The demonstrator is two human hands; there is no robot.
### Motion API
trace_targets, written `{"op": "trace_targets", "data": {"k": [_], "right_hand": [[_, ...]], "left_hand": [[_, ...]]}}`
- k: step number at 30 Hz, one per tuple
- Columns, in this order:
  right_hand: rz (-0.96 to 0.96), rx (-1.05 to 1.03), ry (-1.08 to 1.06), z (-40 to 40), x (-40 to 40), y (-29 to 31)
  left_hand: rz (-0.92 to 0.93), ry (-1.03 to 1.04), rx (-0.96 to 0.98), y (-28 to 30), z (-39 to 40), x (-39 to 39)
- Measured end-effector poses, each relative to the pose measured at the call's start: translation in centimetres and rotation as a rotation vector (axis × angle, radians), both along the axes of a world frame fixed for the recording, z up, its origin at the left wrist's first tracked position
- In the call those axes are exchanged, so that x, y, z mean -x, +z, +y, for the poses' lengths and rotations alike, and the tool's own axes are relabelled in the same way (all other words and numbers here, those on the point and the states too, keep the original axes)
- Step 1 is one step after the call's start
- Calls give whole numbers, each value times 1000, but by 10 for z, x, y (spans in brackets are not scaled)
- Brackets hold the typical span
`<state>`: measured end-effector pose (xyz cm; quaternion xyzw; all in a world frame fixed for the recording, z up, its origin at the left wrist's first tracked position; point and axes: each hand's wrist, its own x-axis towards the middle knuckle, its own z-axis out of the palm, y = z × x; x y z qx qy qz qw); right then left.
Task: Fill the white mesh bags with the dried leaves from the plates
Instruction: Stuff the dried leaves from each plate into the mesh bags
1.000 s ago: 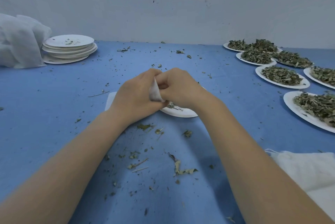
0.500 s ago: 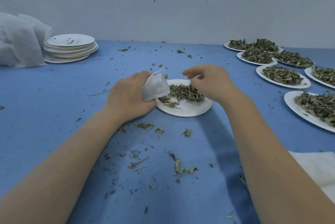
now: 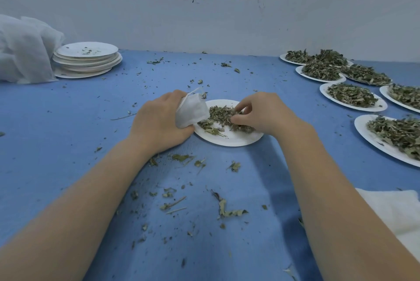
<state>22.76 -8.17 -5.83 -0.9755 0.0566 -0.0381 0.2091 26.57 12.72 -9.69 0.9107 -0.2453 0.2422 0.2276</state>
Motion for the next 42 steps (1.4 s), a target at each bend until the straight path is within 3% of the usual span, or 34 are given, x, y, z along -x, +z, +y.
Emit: {"op": "trace_targets", "data": {"k": [13, 27, 30, 33, 35, 39, 42], "right_hand": [[-333, -238, 114, 7, 6, 22], [-291, -269, 257, 38, 4, 15], [-216, -390, 312, 35, 7, 17], [-110, -645, 388, 28, 10, 19], [-148, -728, 349, 27, 8, 19], [-332, -644, 239, 38, 2, 12], [-377, -720, 202, 40, 0, 8]], "left_hand": [[72, 8, 12, 2, -2, -1], [97, -81, 66, 6, -11, 7], [102, -65, 99, 6, -13, 7], [133, -50, 141, 7, -13, 5], [144, -59, 182, 9, -14, 4], [110, -78, 189, 11, -21, 1], [128, -104, 168, 12, -28, -5]]}}
